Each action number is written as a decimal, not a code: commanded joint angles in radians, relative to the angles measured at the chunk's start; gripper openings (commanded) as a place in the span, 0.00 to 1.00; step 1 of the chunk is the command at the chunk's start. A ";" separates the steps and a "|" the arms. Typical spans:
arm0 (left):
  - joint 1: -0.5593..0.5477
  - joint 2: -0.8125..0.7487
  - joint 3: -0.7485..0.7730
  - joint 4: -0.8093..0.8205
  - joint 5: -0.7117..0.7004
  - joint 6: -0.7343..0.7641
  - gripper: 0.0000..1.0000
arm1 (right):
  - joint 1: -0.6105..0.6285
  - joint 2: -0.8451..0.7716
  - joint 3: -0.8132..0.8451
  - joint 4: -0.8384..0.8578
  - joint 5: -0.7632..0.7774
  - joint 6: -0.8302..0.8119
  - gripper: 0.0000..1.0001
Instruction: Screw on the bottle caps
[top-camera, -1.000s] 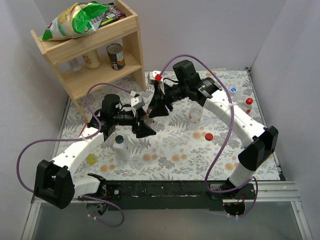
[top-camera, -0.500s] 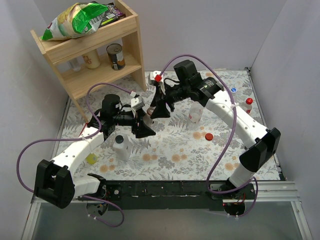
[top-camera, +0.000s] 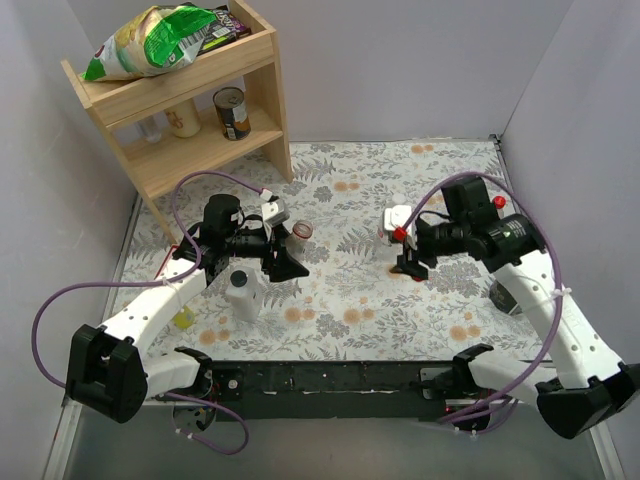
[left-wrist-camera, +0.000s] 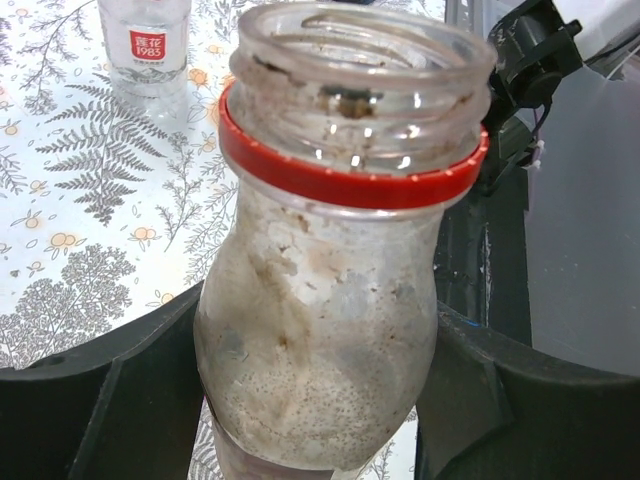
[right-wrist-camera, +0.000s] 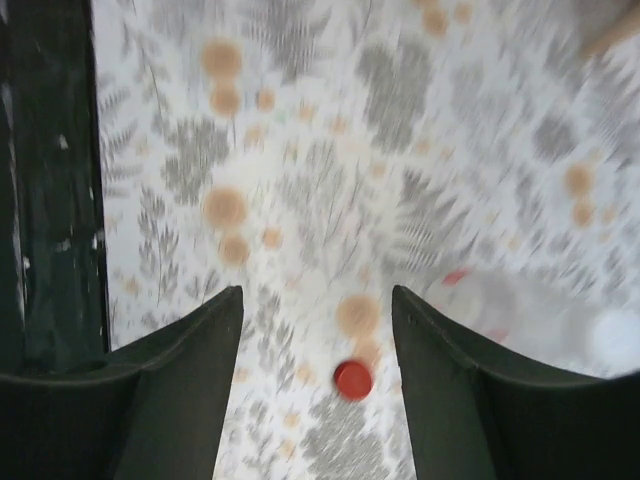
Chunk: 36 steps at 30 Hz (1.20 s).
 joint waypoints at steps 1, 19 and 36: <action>0.002 -0.021 0.034 -0.023 -0.051 0.009 0.00 | -0.180 -0.032 -0.248 -0.060 0.092 -0.258 0.67; 0.002 -0.021 0.136 -0.212 -0.227 0.052 0.00 | -0.420 0.212 -0.518 0.362 0.181 -0.256 0.71; 0.011 0.034 0.165 -0.214 -0.253 0.066 0.00 | -0.426 0.439 -0.457 0.445 0.174 -0.226 0.68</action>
